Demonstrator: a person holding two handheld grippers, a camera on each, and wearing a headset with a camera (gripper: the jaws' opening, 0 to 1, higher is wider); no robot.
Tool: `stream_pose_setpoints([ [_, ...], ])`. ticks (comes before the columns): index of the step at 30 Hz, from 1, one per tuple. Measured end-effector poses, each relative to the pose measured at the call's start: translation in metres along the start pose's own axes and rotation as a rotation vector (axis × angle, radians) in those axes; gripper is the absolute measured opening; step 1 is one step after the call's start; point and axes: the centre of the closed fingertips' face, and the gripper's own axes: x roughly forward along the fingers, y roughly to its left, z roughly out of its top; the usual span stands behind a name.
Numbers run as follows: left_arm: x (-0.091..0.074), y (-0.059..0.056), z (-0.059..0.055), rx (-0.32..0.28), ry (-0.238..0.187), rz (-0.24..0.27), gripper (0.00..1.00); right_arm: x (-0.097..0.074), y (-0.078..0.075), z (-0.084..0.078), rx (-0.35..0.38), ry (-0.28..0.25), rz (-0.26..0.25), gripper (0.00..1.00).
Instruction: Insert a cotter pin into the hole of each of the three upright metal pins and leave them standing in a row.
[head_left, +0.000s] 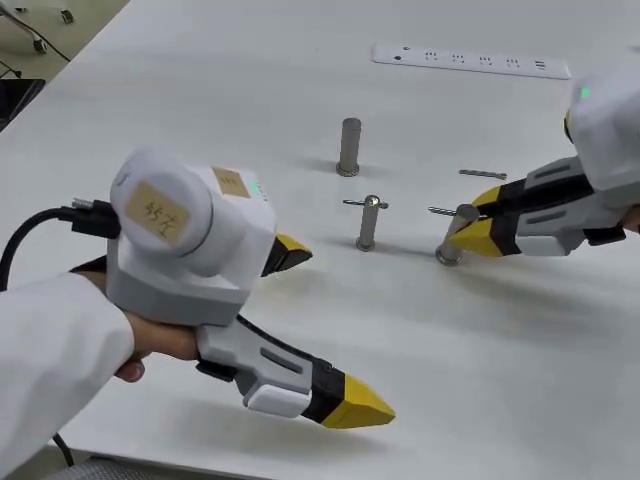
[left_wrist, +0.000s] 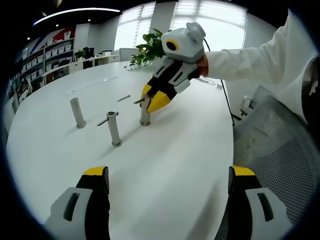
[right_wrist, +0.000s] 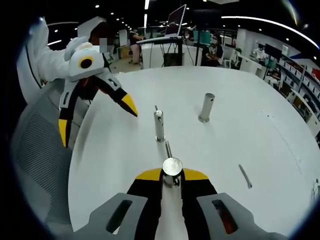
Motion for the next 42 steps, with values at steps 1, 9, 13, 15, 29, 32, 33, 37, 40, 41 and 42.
stream_pose_setpoints([
  [1,0.0,0.0,0.001,-0.002,-0.002,0.0,0.99,0.0,0.0,0.0,0.0,0.001,0.0,0.09],
  [9,-0.003,0.002,-0.003,-0.011,0.021,0.015,0.99,-0.012,0.001,0.012,0.051,-0.041,-0.025,0.24],
  [13,-0.006,0.006,-0.002,0.004,0.023,0.033,0.99,-0.021,0.006,0.013,0.08,-0.061,-0.033,0.3],
  [15,-0.009,0.007,0.003,-0.015,-0.008,0.032,0.99,-0.027,0.008,0.012,0.099,-0.069,-0.064,0.37],
  [29,-0.025,0.012,0.023,-0.053,-0.089,0.052,0.95,-0.056,0.04,-0.001,0.267,-0.139,-0.083,0.78],
  [32,-0.027,0.013,0.025,-0.061,-0.096,0.06,0.95,-0.06,0.04,-0.005,0.307,-0.149,-0.108,0.85],
  [33,-0.028,0.013,0.026,-0.062,-0.099,0.059,0.95,-0.061,0.041,-0.005,0.321,-0.158,-0.114,0.87],
  [37,-0.03,0.015,0.029,-0.068,-0.11,0.064,0.95,-0.062,0.042,-0.009,0.342,-0.167,-0.123,0.95],
  [40,-0.03,0.018,0.032,-0.074,-0.117,0.068,0.95,-0.061,0.045,-0.01,0.356,-0.171,-0.125,0.98],
  [41,-0.031,0.019,0.033,-0.076,-0.12,0.069,0.95,-0.061,0.046,-0.01,0.363,-0.176,-0.128,0.98],
  [42,-0.031,0.019,0.035,-0.079,-0.124,0.069,0.95,-0.061,0.046,-0.01,0.366,-0.18,-0.133,0.98],
])
